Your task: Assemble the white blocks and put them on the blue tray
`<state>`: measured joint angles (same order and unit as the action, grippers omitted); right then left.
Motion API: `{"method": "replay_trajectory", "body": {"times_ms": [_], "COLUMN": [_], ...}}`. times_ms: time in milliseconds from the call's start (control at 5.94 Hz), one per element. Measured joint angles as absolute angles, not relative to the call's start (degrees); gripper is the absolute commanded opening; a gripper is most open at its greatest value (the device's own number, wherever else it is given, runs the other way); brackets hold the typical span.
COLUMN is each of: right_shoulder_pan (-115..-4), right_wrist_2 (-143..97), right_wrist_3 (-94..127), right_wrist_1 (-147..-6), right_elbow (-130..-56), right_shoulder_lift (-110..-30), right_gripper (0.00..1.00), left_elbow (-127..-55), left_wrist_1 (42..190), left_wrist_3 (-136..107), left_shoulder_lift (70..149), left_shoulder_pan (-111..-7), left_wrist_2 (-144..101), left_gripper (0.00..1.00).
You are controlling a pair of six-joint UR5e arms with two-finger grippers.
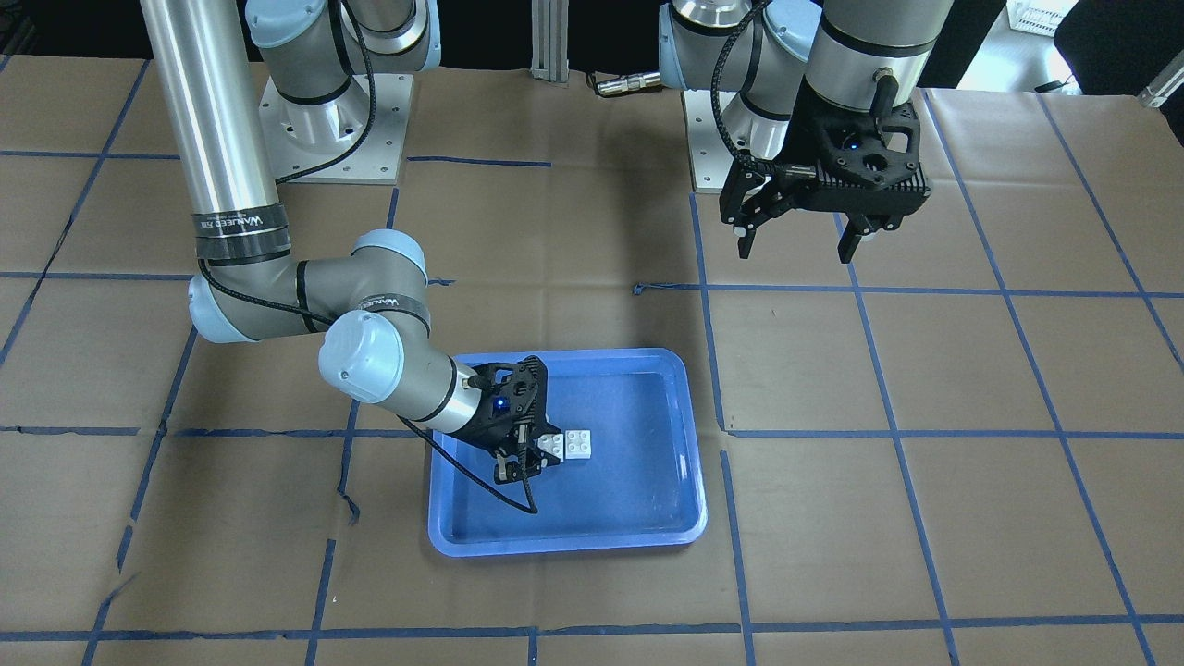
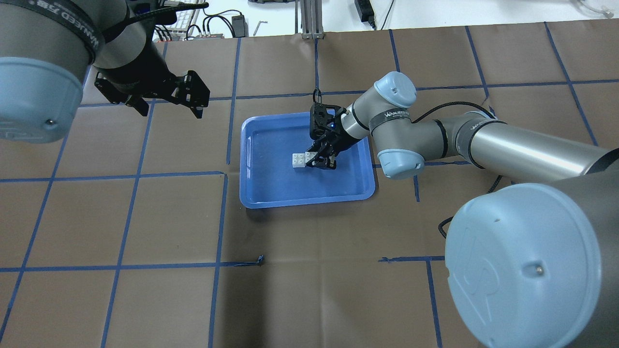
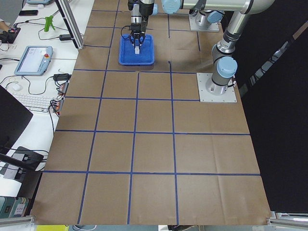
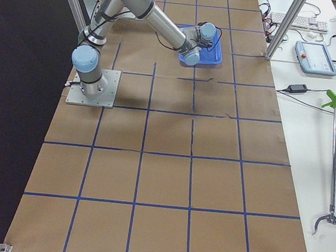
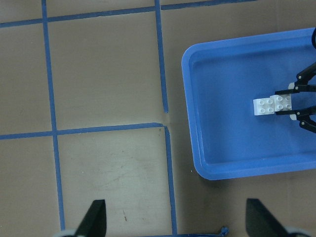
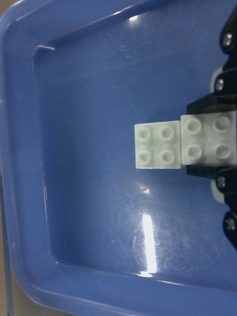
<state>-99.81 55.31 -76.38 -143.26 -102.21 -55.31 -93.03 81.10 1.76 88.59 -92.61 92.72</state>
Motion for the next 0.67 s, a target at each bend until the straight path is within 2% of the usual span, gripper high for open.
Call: {"method": "replay_trajectory", "body": {"times_ms": [673], "right_shoulder_pan": [-100.0], "right_wrist_2": [55.4], "right_wrist_3": [-76.4], "right_wrist_1": [-143.3], "right_elbow": [-102.2], "right_shoulder_lift": [-55.3], "right_gripper": [0.24], "left_elbow": [-93.4], "left_wrist_1": [80.4], "left_wrist_3": [1.6], "left_shoulder_lift": [88.3], "left_shoulder_pan": [-92.6], "left_wrist_2": [92.7], "left_gripper": [0.99]}}
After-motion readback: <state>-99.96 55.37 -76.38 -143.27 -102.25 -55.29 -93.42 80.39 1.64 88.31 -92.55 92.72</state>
